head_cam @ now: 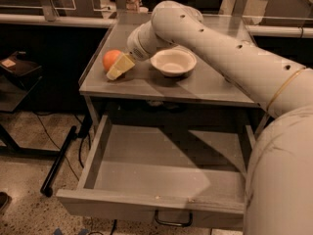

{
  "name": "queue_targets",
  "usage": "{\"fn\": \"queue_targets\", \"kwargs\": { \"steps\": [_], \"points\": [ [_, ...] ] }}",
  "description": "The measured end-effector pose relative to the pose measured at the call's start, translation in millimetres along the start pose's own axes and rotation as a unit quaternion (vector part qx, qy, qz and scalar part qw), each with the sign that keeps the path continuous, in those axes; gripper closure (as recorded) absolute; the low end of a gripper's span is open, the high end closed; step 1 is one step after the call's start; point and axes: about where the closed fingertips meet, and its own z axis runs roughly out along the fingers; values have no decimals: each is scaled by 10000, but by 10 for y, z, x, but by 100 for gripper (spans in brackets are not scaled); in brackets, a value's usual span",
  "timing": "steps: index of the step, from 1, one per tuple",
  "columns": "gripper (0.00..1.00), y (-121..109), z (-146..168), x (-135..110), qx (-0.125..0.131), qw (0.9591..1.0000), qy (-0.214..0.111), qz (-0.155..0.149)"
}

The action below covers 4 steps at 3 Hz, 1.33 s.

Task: Place orange into top drawer

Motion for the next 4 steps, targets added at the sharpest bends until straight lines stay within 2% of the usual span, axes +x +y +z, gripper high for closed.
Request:
{"fn": "queue_targets", "kwargs": {
  "steps": [1, 2, 3, 4],
  "points": [
    [0, 9, 35, 27, -105, 9997, -77, 198],
    [18, 10, 37, 28, -108, 9997, -79, 203],
    [41, 10, 37, 28, -109, 9997, -79, 203],
    [72, 11, 38, 28, -109, 9997, -79, 203]
  ]
}}
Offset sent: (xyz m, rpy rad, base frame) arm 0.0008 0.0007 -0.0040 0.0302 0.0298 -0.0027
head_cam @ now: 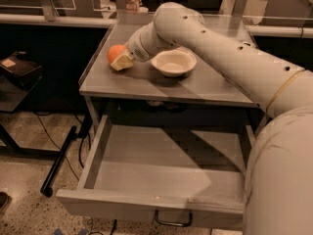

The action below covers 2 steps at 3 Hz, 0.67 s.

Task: Place orange into top drawer

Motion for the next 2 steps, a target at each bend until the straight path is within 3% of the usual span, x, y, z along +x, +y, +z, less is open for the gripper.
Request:
{"fn": "queue_targets", "kwargs": {
  "steps": [1, 2],
  "points": [
    [95, 0, 0, 0, 0, 10000, 0, 0],
    [100, 1, 0, -1, 0, 10000, 0, -1]
  ]
}}
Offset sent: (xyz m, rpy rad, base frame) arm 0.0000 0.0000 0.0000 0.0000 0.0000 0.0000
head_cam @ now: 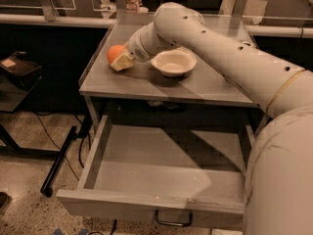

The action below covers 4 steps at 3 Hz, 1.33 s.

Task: Place orange into top drawer

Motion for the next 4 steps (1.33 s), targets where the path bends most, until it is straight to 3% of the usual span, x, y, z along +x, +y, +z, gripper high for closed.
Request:
{"fn": "queue_targets", "kwargs": {
  "steps": [2, 3, 4],
  "points": [
    [100, 194, -152, -187, 170, 9996, 69, -237],
    [100, 794, -501, -293, 456, 9975, 139, -516],
    [100, 800, -522, -319, 472, 9974, 108, -537]
  ]
}}
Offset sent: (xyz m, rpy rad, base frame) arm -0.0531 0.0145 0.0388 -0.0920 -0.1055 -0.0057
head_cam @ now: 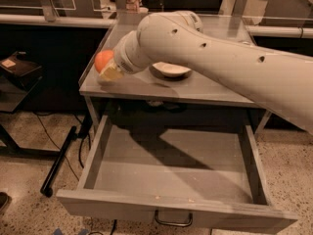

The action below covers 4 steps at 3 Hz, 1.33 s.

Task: Place orange into top drawer

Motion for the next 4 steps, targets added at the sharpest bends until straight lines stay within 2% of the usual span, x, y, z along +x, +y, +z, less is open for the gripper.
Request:
{"fn": "queue_targets", "kwargs": {
  "steps": [1, 2, 3, 4],
  "points": [
    [100, 208, -220, -26, 50, 9999, 47, 79],
    [100, 466, -530, 21, 224, 9993, 118, 262],
    [100, 677, -859, 192, 483, 9968, 216, 602],
    [100, 802, -1335, 699, 970, 9867, 627, 1147]
  ]
}}
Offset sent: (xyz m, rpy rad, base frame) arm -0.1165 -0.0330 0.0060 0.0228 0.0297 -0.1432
